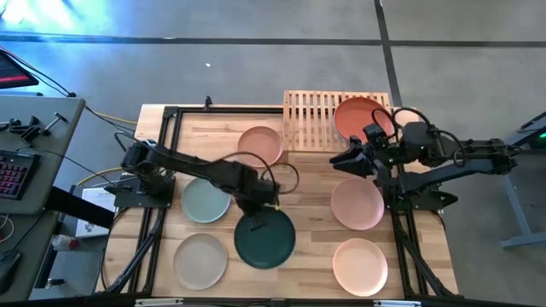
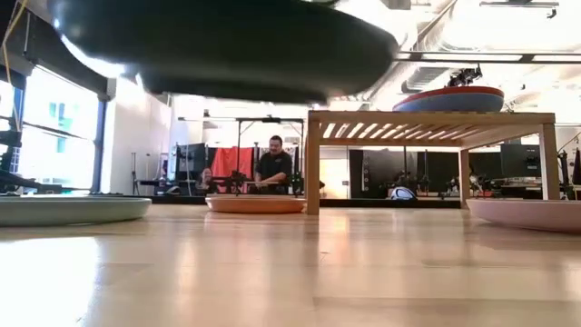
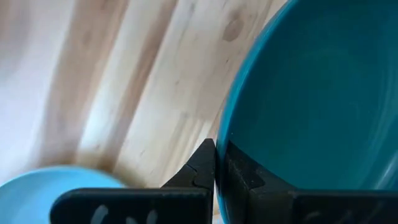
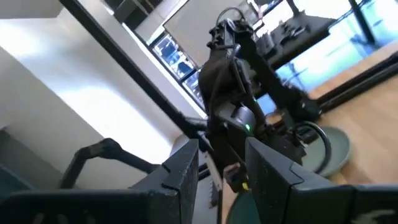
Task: Place and stack plates onto a shelf
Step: Stack the dark green plate on the orange plate on the shelf
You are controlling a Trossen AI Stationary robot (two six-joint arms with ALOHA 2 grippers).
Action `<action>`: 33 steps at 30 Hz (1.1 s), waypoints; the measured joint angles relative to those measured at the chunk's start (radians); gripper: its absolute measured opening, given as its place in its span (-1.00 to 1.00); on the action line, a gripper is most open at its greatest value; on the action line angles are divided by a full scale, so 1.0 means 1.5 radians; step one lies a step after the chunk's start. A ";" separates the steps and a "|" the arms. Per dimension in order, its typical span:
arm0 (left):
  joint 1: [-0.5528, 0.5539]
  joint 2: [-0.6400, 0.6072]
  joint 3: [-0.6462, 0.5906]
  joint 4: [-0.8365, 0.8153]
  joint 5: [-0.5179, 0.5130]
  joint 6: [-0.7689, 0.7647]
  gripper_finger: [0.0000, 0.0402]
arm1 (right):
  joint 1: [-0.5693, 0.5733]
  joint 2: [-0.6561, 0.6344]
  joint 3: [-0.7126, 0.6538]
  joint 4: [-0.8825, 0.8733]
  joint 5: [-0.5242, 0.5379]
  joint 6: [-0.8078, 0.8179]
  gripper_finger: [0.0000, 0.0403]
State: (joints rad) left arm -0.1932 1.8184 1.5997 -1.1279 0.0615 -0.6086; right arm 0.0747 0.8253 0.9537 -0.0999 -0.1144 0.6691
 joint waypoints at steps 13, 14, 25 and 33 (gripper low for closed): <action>0.085 -0.132 0.000 -0.164 -0.032 0.042 -1.00 | -0.001 0.128 0.144 -0.067 0.048 -0.152 -0.43; 0.092 -0.139 0.000 -0.170 -0.032 0.042 -1.00 | -0.001 0.144 0.165 -0.092 0.064 -0.155 -0.43; 0.134 -0.157 0.000 -0.193 -0.032 0.042 -1.00 | -0.001 0.346 0.370 -0.422 0.176 -0.059 -0.43; 0.150 -0.157 0.000 -0.186 -0.032 0.077 -1.00 | 0.000 0.462 0.435 -0.473 0.174 -0.027 -0.43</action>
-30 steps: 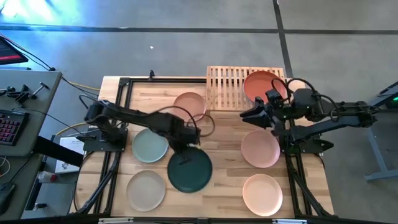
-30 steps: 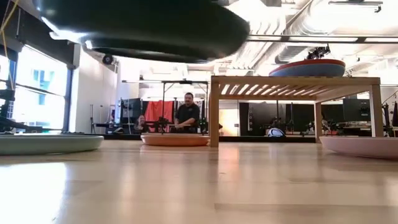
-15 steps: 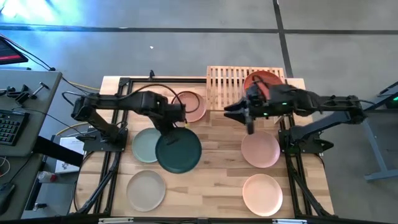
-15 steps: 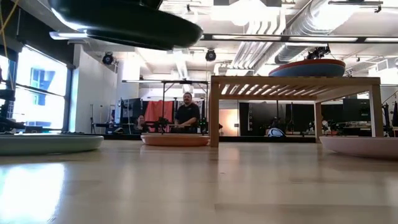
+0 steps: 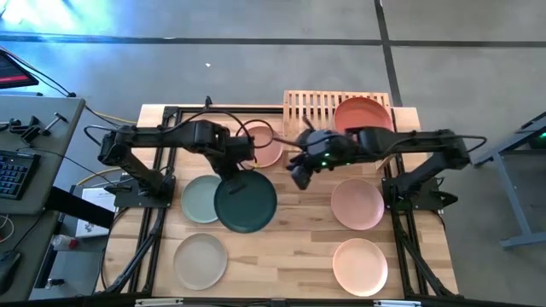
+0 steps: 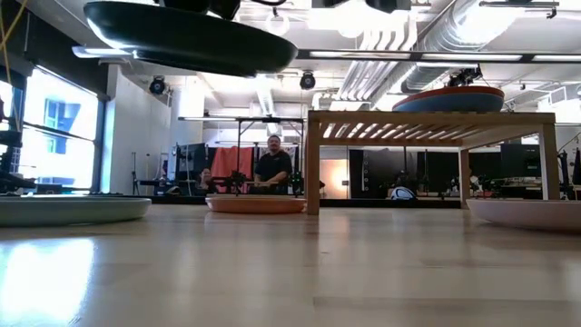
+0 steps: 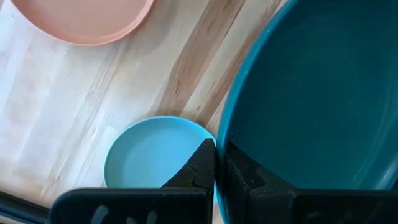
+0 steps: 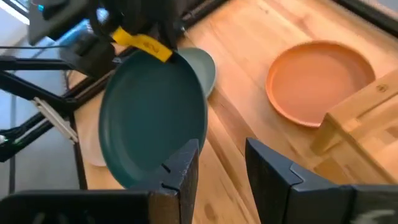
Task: Place and stack plates onto a shelf
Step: Stack the dark green plate on the orange plate on the shelf
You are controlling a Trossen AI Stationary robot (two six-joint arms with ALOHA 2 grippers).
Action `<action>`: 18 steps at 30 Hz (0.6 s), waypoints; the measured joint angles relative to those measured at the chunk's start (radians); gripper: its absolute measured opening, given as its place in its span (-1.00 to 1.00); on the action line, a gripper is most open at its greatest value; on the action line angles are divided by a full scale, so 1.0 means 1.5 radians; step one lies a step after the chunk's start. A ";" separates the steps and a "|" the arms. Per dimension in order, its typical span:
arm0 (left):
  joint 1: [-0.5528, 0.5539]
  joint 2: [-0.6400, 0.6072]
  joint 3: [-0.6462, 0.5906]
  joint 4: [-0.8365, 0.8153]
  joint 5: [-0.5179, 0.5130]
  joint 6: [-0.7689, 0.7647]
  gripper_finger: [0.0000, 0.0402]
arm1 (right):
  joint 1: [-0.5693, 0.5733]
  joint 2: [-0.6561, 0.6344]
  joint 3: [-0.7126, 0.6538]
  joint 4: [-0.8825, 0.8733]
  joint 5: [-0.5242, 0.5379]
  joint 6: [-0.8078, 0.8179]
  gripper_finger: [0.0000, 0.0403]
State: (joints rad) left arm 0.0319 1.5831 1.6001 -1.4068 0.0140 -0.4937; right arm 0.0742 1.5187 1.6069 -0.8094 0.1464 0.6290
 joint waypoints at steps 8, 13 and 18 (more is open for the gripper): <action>0.017 0.000 0.000 0.015 0.000 0.036 -1.00 | 0.014 0.064 0.024 -0.012 0.007 0.008 -0.43; 0.029 0.000 0.000 0.021 0.000 0.061 -1.00 | 0.018 0.083 0.024 -0.017 0.023 0.032 -0.43; 0.041 0.000 0.000 0.054 0.001 0.086 -1.00 | 0.018 0.089 0.024 -0.031 0.035 0.057 -0.43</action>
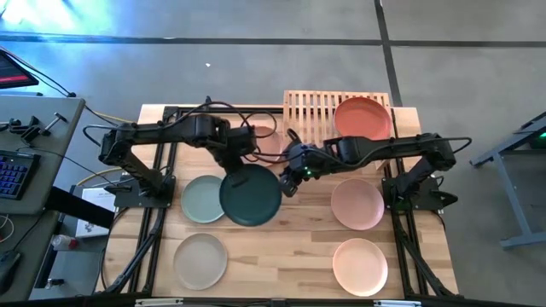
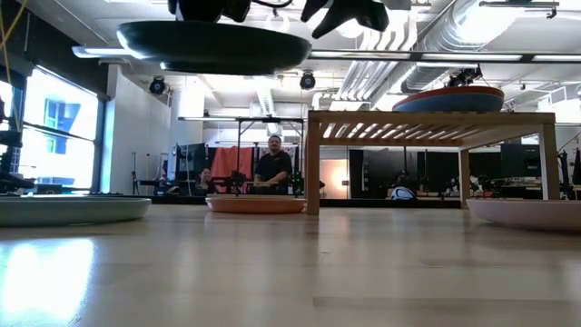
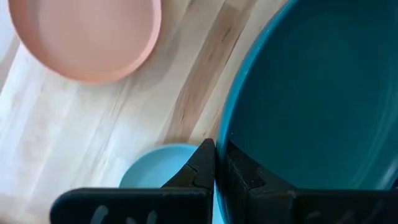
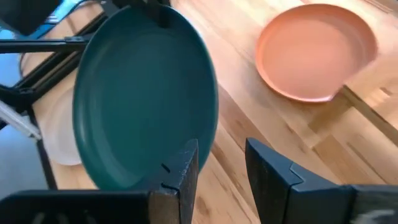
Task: Place and stack plates onto a shelf
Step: Stack the dark green plate on the orange plate on the shelf
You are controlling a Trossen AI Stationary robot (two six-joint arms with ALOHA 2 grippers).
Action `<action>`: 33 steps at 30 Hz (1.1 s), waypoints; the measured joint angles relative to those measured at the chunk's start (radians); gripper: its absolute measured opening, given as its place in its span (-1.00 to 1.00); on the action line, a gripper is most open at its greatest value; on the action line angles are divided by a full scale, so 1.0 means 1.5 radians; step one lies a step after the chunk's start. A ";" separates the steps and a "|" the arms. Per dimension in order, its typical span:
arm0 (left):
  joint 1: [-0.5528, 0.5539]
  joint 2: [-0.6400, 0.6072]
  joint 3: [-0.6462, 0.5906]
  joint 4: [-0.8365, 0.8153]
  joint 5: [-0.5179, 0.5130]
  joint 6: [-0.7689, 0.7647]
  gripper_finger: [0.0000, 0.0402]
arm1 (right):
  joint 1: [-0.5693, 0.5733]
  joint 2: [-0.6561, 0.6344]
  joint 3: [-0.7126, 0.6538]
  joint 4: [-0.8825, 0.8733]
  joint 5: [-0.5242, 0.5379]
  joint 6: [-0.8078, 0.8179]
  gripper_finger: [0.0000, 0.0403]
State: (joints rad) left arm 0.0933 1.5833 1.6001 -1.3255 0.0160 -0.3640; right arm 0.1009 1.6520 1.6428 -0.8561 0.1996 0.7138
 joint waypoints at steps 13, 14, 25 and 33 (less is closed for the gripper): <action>0.013 0.000 0.000 0.074 0.002 0.059 -1.00 | 0.000 0.000 0.000 -0.024 0.006 0.048 -0.43; 0.013 0.000 0.000 0.080 0.001 0.059 -1.00 | 0.000 0.000 0.000 -0.028 0.006 0.049 -0.43; 0.021 0.000 0.000 0.122 0.001 0.083 -1.00 | 0.000 0.000 0.000 -0.036 0.005 0.067 -0.43; 0.021 0.000 0.000 0.149 0.001 0.107 -1.00 | -0.002 0.001 0.000 -0.049 0.005 0.099 -0.46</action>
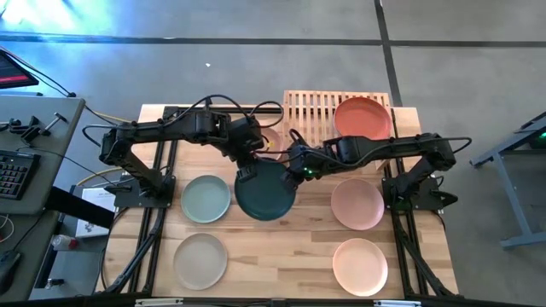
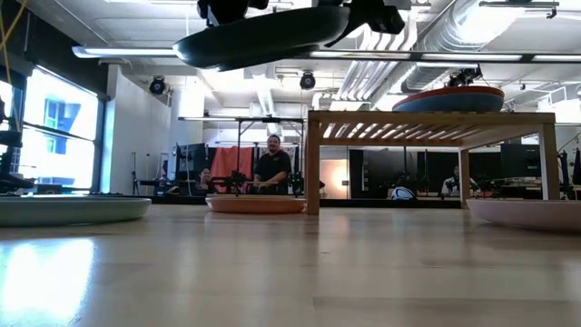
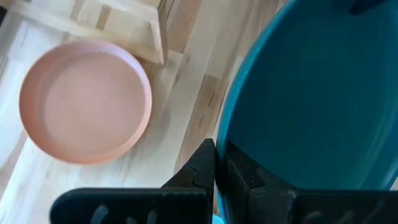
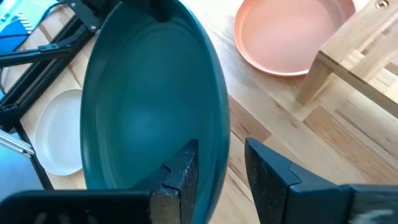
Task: Place and stack plates onto a shelf
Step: Stack the dark green plate on the orange plate on the shelf
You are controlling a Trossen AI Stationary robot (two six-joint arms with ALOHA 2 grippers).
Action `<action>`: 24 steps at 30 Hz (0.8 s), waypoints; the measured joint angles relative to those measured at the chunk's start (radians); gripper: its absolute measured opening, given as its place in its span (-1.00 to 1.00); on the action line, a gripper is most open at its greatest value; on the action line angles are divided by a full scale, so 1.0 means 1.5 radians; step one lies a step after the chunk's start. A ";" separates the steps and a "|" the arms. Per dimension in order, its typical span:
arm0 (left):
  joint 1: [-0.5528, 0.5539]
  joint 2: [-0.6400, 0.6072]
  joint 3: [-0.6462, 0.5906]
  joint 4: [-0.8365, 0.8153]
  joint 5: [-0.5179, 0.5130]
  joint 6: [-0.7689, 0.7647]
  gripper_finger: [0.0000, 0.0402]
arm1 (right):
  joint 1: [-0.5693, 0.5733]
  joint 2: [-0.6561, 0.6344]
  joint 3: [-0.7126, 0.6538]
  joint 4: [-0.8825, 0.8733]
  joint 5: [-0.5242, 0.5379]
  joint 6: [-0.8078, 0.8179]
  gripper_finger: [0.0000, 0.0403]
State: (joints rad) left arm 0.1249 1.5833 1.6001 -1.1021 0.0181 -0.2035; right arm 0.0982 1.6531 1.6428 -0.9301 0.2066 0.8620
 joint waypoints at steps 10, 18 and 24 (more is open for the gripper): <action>0.000 0.000 0.000 0.006 -0.001 0.022 -1.00 | 0.000 0.000 0.000 -0.006 0.001 0.038 -0.93; 0.001 0.000 0.000 0.006 -0.004 0.021 -0.97 | 0.000 0.001 0.000 -0.008 0.013 0.086 -0.99; 0.001 0.000 0.001 0.007 -0.008 0.022 -0.89 | -0.001 0.001 0.000 -0.008 0.016 0.111 -1.00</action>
State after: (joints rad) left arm 0.1261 1.5837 1.6009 -1.0922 0.0059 -0.1704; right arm 0.0975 1.6547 1.6428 -0.9416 0.2298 1.0285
